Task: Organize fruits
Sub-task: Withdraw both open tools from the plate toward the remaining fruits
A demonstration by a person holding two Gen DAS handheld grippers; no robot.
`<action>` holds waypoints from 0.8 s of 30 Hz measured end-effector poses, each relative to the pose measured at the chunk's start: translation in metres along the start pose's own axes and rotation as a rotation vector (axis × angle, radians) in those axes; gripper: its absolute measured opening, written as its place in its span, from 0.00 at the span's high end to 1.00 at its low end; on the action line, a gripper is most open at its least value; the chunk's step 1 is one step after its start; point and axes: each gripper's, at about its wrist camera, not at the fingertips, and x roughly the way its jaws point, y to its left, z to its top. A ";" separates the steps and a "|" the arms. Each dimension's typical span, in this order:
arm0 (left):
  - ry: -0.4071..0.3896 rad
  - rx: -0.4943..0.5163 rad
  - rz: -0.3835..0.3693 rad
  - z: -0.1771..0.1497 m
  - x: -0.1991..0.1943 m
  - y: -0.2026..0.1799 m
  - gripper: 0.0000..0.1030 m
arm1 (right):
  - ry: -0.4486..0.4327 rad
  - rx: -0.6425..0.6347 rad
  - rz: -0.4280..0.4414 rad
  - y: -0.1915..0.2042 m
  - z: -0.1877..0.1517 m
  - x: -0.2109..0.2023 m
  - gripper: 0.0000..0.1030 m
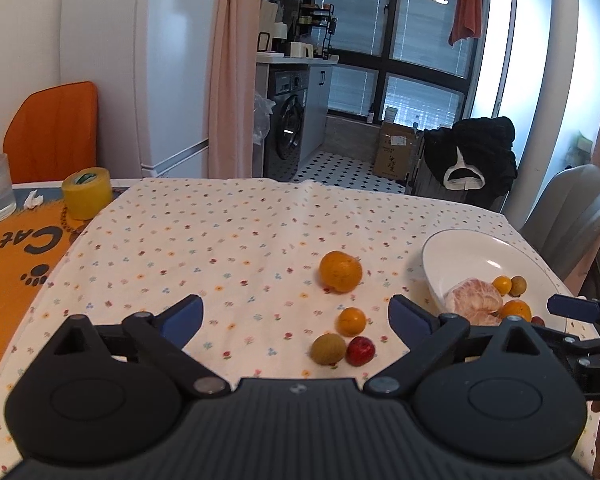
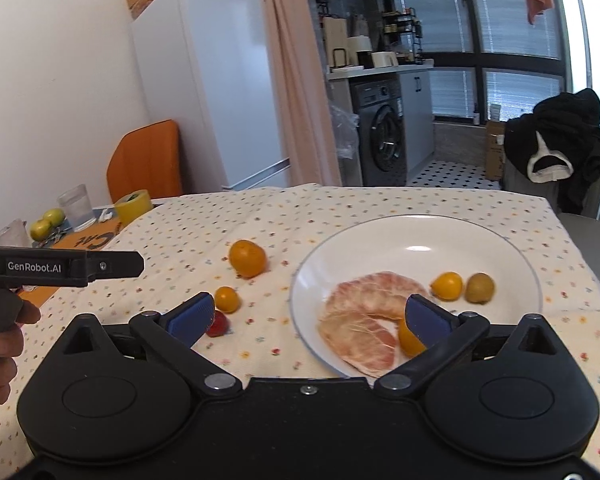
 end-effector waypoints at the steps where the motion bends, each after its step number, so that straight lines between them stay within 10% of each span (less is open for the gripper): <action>1: 0.006 0.003 -0.002 -0.001 0.000 0.002 0.05 | 0.004 -0.004 0.007 0.003 0.000 0.002 0.00; 24: 0.060 -0.017 -0.031 -0.018 0.015 0.026 0.38 | 0.144 -0.063 0.180 0.042 0.001 0.050 0.41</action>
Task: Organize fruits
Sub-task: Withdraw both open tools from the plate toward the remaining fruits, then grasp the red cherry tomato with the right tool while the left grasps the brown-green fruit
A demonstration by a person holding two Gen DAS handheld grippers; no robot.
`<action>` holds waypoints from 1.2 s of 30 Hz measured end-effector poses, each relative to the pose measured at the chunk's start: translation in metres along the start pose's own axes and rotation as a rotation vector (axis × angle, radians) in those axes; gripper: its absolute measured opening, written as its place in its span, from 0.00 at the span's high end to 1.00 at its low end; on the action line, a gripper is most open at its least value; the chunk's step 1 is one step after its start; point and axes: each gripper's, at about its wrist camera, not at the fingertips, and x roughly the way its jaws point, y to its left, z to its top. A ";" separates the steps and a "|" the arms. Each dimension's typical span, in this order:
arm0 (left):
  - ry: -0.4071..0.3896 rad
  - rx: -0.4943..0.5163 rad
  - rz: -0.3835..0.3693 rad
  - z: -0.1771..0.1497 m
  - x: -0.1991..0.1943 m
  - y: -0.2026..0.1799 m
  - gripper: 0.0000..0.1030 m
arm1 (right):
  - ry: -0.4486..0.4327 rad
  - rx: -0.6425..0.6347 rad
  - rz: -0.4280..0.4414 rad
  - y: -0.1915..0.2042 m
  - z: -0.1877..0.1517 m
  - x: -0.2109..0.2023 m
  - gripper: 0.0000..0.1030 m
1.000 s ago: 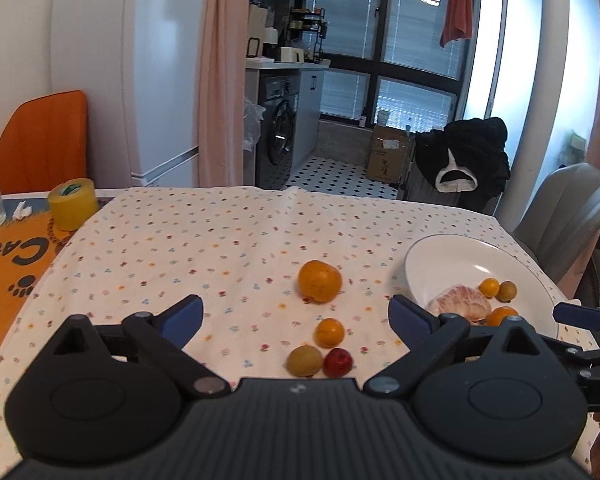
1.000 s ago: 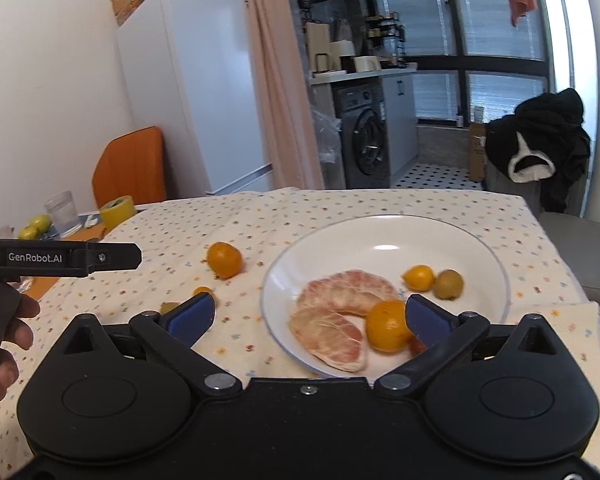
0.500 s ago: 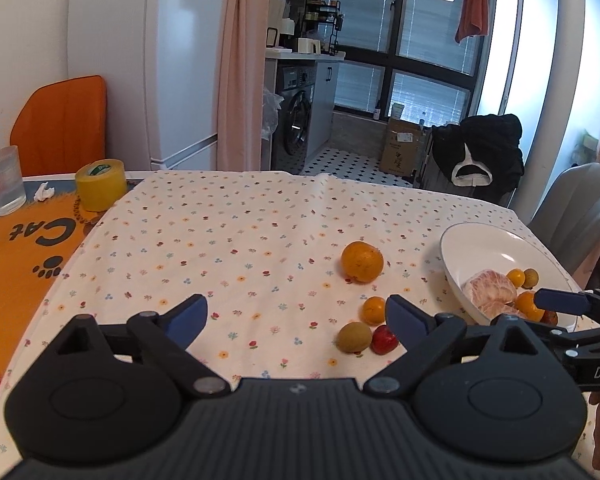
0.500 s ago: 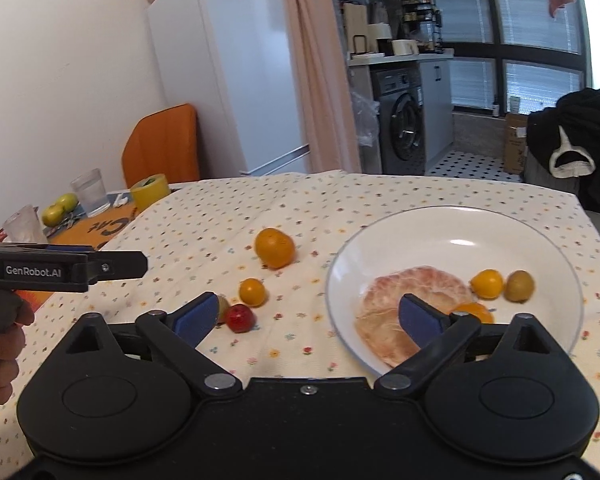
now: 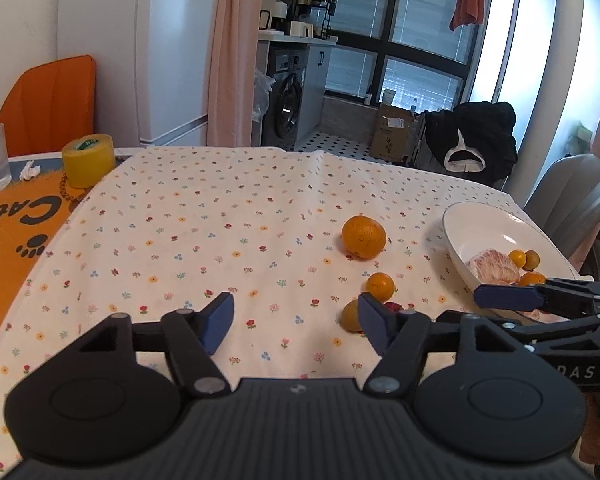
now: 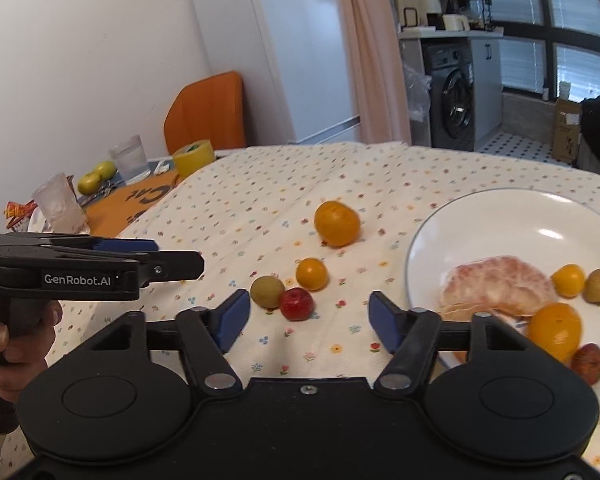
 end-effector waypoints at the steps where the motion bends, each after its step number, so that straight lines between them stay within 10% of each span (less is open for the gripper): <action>1: 0.008 -0.006 -0.007 0.000 0.002 0.001 0.41 | 0.007 0.000 0.002 0.000 0.000 0.004 0.41; 14: 0.055 -0.027 -0.042 -0.002 0.022 0.009 0.49 | 0.060 0.002 0.042 0.006 0.004 0.041 0.57; 17: 0.059 -0.026 -0.039 0.000 0.024 0.010 0.49 | 0.078 0.005 0.047 0.006 0.002 0.048 0.78; 36: 0.051 -0.004 -0.089 0.004 0.035 -0.017 0.49 | 0.008 0.037 0.016 -0.010 0.009 0.016 0.79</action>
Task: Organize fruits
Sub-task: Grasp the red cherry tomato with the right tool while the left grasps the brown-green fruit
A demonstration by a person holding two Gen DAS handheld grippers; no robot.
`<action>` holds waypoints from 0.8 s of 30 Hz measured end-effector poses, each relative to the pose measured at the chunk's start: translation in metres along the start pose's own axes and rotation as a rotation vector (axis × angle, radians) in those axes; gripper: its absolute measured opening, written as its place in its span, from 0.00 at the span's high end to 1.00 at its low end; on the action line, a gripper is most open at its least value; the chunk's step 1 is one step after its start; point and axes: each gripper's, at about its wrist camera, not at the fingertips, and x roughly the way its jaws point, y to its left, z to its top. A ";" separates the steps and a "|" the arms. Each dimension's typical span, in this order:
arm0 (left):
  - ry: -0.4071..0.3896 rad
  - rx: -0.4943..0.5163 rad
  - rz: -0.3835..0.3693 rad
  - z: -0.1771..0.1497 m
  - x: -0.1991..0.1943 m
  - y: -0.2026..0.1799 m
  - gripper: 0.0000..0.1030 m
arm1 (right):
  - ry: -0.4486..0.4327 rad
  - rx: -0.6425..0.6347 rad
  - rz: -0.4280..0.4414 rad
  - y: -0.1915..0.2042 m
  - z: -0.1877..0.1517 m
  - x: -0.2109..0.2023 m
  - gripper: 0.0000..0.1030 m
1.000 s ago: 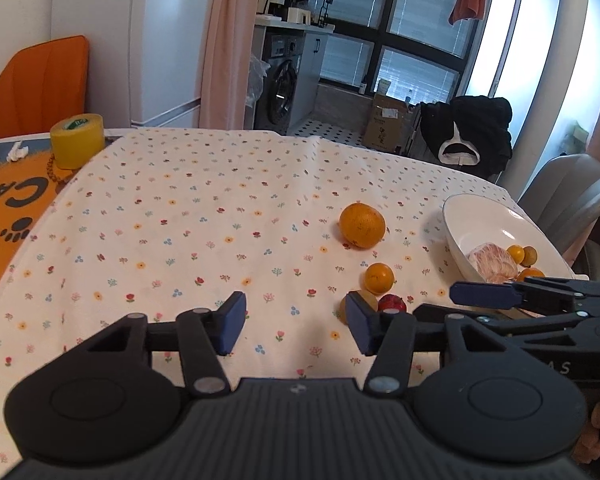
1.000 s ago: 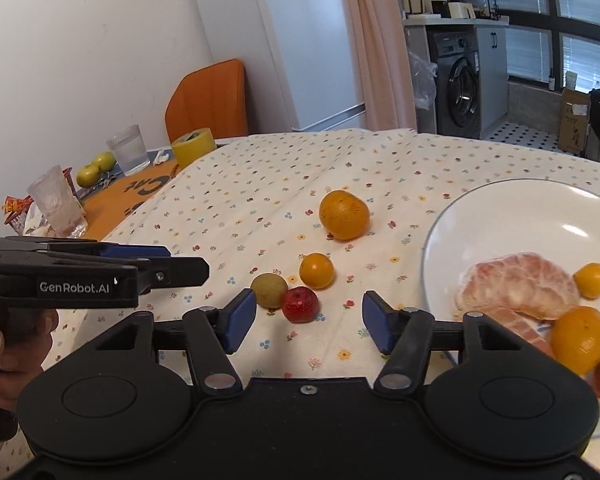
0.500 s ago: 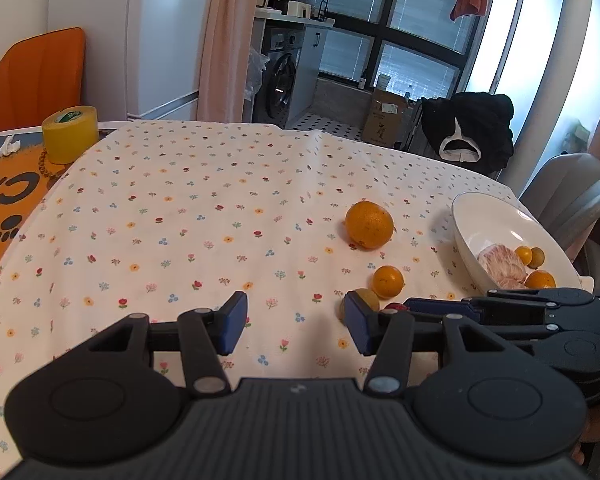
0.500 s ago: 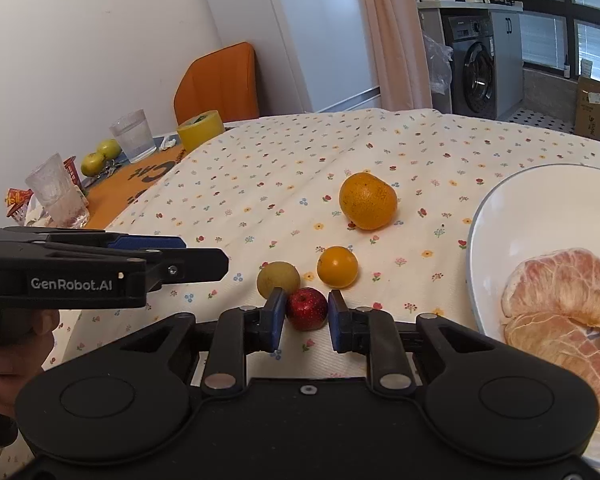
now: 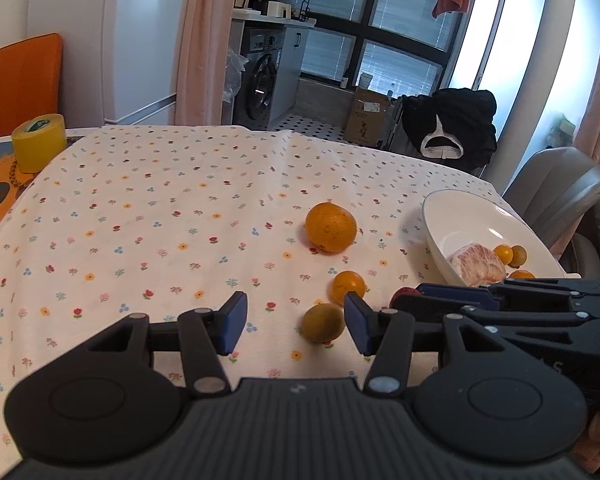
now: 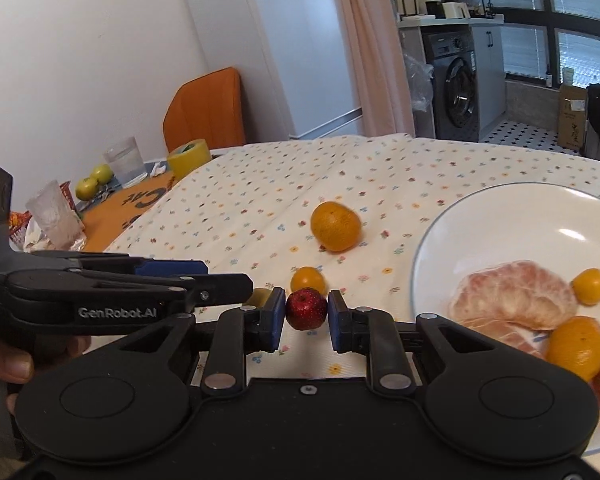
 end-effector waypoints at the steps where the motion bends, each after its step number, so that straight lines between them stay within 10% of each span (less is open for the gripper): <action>1: 0.001 0.001 -0.004 0.000 0.001 -0.002 0.49 | -0.005 0.000 -0.006 -0.001 0.000 -0.002 0.79; 7: 0.017 0.005 -0.006 -0.006 0.013 -0.010 0.52 | -0.030 0.014 -0.036 -0.009 0.000 -0.015 0.79; 13: 0.054 0.006 0.001 -0.010 0.022 -0.017 0.76 | -0.039 0.027 -0.053 -0.014 -0.004 -0.023 0.79; 24: -0.004 0.017 -0.014 0.000 0.004 -0.035 0.76 | -0.083 0.051 -0.114 -0.032 -0.008 -0.053 0.79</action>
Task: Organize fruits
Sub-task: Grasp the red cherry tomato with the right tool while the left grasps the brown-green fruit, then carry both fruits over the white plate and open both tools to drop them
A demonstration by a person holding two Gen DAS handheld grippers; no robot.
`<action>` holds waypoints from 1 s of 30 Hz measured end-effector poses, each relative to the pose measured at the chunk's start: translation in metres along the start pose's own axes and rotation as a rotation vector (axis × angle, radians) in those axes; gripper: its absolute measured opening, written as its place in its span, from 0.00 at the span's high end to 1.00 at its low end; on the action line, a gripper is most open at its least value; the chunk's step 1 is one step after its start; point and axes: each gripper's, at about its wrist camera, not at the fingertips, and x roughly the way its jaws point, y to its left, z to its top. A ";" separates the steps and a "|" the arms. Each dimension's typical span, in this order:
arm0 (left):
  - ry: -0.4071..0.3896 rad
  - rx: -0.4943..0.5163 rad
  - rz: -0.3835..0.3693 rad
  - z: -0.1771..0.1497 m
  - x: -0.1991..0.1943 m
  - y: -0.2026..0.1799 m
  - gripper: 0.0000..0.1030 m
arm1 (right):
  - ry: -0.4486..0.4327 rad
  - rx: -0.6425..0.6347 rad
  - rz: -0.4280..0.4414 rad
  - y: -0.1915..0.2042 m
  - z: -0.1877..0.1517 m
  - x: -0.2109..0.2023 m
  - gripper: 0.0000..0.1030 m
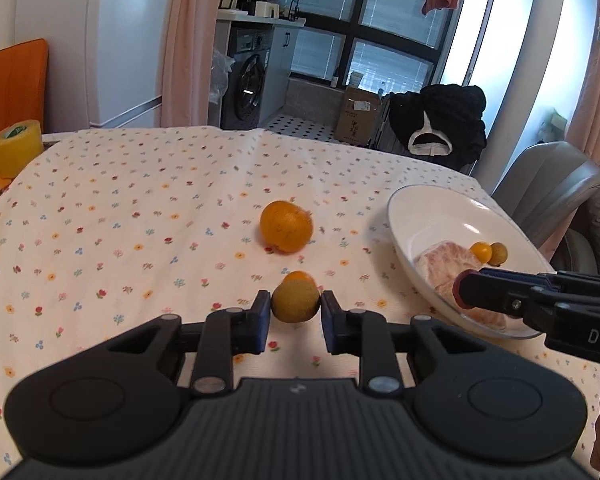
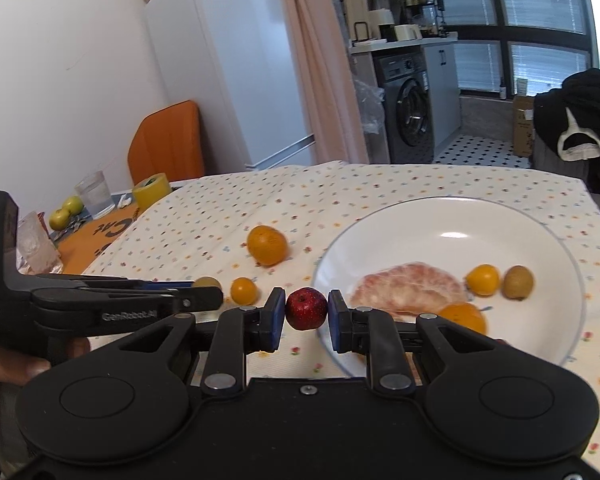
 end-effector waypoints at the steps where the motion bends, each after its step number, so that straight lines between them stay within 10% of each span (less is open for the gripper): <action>1: -0.003 0.004 -0.005 0.001 -0.001 -0.003 0.76 | -0.005 0.004 -0.005 -0.002 0.000 -0.002 0.79; 30: -0.039 0.119 -0.126 0.026 0.015 -0.082 0.76 | -0.090 0.133 -0.192 -0.082 -0.009 -0.053 0.79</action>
